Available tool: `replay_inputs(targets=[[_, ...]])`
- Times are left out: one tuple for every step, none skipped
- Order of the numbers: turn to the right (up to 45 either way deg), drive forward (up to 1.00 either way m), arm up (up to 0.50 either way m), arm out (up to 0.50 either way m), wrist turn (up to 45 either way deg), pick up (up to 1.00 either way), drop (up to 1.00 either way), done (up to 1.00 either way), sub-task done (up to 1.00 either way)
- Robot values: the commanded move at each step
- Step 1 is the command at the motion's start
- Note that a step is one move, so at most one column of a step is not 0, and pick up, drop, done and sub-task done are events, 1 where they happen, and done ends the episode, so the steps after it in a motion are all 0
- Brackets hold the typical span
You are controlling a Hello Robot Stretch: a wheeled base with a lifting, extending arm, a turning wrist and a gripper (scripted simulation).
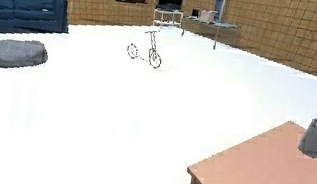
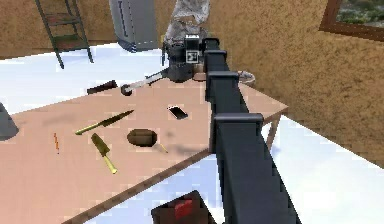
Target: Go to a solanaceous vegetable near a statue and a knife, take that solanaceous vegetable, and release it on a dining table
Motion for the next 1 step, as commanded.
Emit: replay_inputs(targets=[[0.0,0.0,0.0,0.0,0.0,0.0,0.0,1.0,0.0]])
